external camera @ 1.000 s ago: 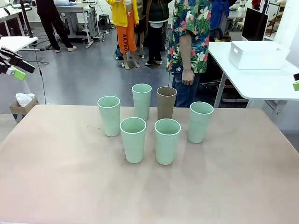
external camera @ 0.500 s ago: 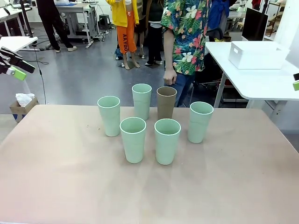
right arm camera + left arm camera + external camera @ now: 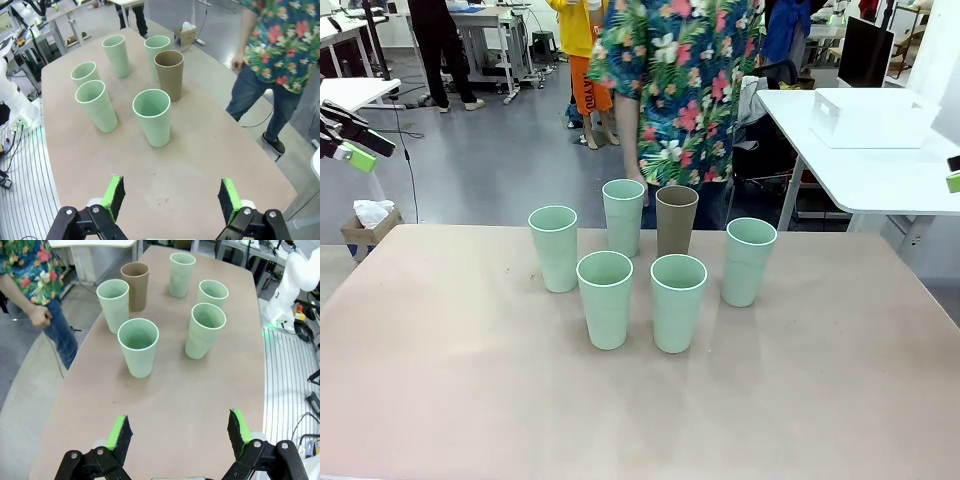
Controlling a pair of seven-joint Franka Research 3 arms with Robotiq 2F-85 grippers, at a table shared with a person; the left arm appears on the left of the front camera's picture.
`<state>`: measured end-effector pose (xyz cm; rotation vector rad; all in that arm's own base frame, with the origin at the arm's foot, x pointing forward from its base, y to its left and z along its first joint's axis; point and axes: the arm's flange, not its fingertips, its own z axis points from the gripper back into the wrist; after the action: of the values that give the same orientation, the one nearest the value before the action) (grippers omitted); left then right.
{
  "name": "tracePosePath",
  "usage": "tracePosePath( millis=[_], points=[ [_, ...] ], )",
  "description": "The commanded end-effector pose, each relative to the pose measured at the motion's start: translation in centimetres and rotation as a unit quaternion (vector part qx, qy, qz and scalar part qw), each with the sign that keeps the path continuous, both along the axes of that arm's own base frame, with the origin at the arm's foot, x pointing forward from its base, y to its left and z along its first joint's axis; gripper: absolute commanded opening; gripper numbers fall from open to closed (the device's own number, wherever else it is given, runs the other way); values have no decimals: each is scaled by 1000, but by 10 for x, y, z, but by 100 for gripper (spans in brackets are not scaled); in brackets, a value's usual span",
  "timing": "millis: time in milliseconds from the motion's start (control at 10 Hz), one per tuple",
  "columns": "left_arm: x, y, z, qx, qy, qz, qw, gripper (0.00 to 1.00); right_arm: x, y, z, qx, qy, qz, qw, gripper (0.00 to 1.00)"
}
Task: Stack the cups and store them in the basket.
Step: Pick up two Reusable plastic cups , one in each hand.
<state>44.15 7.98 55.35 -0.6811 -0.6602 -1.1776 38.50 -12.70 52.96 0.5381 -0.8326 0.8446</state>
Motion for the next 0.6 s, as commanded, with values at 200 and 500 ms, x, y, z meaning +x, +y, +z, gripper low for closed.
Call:
tracePosePath(
  millis=[200,500],
  points=[
    [0,-1,1,-4,-3,-5,1000,100,3,-1,0,5,-14,8,1000,100],
    [0,-1,1,-4,-3,-5,1000,100,3,-1,0,5,-14,8,1000,100]
  ],
)
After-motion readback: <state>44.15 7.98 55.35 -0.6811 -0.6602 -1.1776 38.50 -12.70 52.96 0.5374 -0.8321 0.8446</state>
